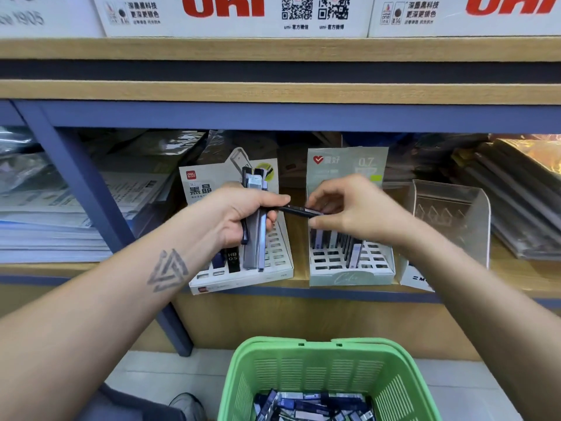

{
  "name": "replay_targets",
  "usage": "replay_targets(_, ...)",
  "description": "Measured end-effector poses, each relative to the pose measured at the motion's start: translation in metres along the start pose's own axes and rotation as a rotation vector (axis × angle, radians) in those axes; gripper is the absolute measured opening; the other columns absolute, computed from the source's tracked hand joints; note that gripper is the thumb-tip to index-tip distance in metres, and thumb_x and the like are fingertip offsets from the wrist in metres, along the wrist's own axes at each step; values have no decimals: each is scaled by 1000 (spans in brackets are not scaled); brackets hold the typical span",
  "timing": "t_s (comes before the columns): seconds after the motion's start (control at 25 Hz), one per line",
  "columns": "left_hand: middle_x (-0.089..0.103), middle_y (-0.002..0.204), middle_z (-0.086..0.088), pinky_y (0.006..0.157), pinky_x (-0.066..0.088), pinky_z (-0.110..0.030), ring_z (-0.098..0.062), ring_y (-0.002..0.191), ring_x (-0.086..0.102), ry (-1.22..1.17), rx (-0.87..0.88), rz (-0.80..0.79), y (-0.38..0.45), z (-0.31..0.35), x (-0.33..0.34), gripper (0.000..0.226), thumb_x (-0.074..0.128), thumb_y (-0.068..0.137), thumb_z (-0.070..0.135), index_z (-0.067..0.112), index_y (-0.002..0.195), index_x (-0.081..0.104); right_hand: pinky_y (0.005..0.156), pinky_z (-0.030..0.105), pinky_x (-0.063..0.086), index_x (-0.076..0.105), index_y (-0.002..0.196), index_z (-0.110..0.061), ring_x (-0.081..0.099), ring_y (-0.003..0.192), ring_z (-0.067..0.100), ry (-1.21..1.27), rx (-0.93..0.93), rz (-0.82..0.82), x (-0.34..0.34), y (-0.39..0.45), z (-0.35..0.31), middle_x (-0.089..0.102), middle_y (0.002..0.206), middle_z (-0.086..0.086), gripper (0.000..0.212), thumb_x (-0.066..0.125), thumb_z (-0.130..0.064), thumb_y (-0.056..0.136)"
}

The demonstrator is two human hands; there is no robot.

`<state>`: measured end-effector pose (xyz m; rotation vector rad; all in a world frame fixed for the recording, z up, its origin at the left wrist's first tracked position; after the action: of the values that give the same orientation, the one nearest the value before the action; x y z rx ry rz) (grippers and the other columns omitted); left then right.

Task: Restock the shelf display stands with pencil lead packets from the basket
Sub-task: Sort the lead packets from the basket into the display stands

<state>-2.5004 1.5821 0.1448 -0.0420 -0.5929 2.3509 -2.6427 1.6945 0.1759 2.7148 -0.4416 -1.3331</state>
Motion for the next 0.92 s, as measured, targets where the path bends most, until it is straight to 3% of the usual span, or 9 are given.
replay_targets(0.16, 56, 59, -4, 36, 44, -16, -7, 39, 49, -19, -2, 43, -8, 4, -17, 12, 71, 90, 12, 11, 87, 60, 75, 40, 55, 72, 102, -25, 64, 82, 16, -220, -142, 111, 45, 10, -30, 70, 87, -5, 15, 64, -35, 94)
replay_targets(0.28, 56, 52, -2, 35, 41, -14, -7, 38, 48, -40, -16, 60, -14, 9, -40, 17, 67, 94, 18, 11, 80, 61, 77, 32, 46, 76, 99, -21, 59, 84, 13, -30, -38, 135, 55, 21, -28, 65, 92, -7, 13, 65, -28, 96)
replay_targets(0.36, 55, 49, -2, 36, 41, -14, -7, 36, 47, -28, -20, 70, -18, 11, -57, 18, 65, 95, 17, 11, 79, 60, 74, 34, 47, 72, 97, -20, 57, 77, 9, 158, 46, 113, 59, 25, -23, 64, 84, -7, 5, 70, -22, 94)
replay_targets(0.52, 53, 48, -1, 35, 40, -15, -7, 35, 47, -5, -13, 128, -21, 6, -87, 20, 65, 95, 12, 10, 76, 57, 80, 44, 59, 53, 122, -28, 65, 78, 20, 178, 9, 111, 72, 29, -21, 65, 98, 8, 43, 74, -13, 88)
replay_targets(0.64, 53, 46, -1, 36, 40, -15, -7, 35, 47, 12, 8, 166, -20, 4, -102, 17, 66, 94, 11, 10, 80, 57, 76, 46, 58, 55, 115, -34, 66, 72, 18, 141, -26, 180, 77, 35, -19, 65, 92, 5, 38, 74, -13, 89)
replay_targets(0.8, 53, 48, -2, 36, 42, -16, -8, 36, 49, 21, 17, 187, -18, 3, -112, 15, 68, 93, 11, 9, 83, 58, 66, 37, 57, 61, 107, -31, 65, 66, 16, 146, -59, 255, 85, 40, -19, 63, 80, -3, 26, 72, -14, 91)
replay_targets(0.92, 52, 50, -4, 37, 43, -17, -10, 36, 49, 43, 22, 195, -15, 5, -115, 15, 70, 92, 11, 9, 83, 57, 68, 26, 52, 65, 109, -24, 64, 71, 7, 81, -90, 307, 88, 44, -22, 61, 88, -18, 21, 71, -12, 92)
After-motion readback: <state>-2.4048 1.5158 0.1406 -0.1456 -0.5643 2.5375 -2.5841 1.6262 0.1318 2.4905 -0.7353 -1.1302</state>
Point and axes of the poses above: each hand's wrist, its own y-axis towards the middle knuckle, its own x-axis out of the palm, z = x × y, the point moved 5 cm from there along y, towards the middle knuckle
